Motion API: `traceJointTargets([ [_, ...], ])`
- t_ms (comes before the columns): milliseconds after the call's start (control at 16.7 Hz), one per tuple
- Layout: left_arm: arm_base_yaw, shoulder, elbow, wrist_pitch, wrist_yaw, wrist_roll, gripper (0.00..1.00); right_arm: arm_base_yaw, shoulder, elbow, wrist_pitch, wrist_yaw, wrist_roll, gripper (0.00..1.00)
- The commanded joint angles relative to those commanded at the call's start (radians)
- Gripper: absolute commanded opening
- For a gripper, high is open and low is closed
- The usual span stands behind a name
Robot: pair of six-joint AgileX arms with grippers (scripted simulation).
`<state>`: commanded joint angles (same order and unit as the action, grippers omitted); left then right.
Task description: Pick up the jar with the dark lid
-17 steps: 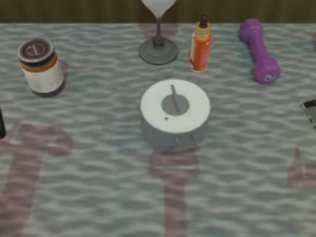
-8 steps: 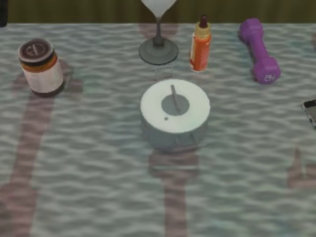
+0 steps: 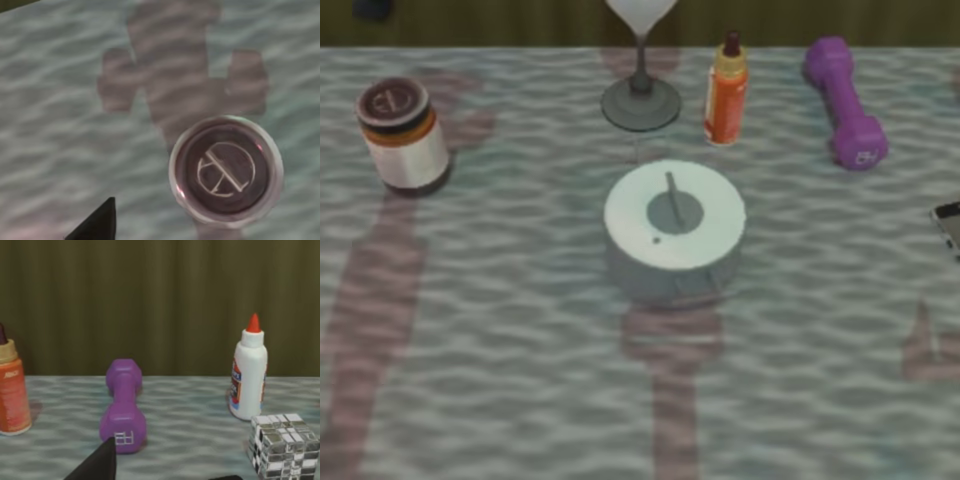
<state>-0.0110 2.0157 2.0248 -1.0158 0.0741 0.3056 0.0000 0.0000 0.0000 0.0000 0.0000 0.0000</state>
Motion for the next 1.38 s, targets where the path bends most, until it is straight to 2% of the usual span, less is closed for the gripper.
traceJointTargets([
  [300,0.008,0.326,0.256,-0.179,0.002,0.037,1.0,0.0,0.0,0.0,0.0,0.0,0.0,1.0],
  [600,0.013,0.468,0.352,-0.26,0.003,0.052,1.0,0.0,0.0,0.0,0.0,0.0,0.0,1.0],
  [960,0.007,0.471,0.347,-0.255,0.002,0.05,1.0,0.0,0.0,0.0,0.0,0.0,0.0,1.0],
  [1380,0.007,0.512,0.246,-0.109,0.002,0.046,1.0,0.0,0.0,0.0,0.0,0.0,0.0,1.0],
])
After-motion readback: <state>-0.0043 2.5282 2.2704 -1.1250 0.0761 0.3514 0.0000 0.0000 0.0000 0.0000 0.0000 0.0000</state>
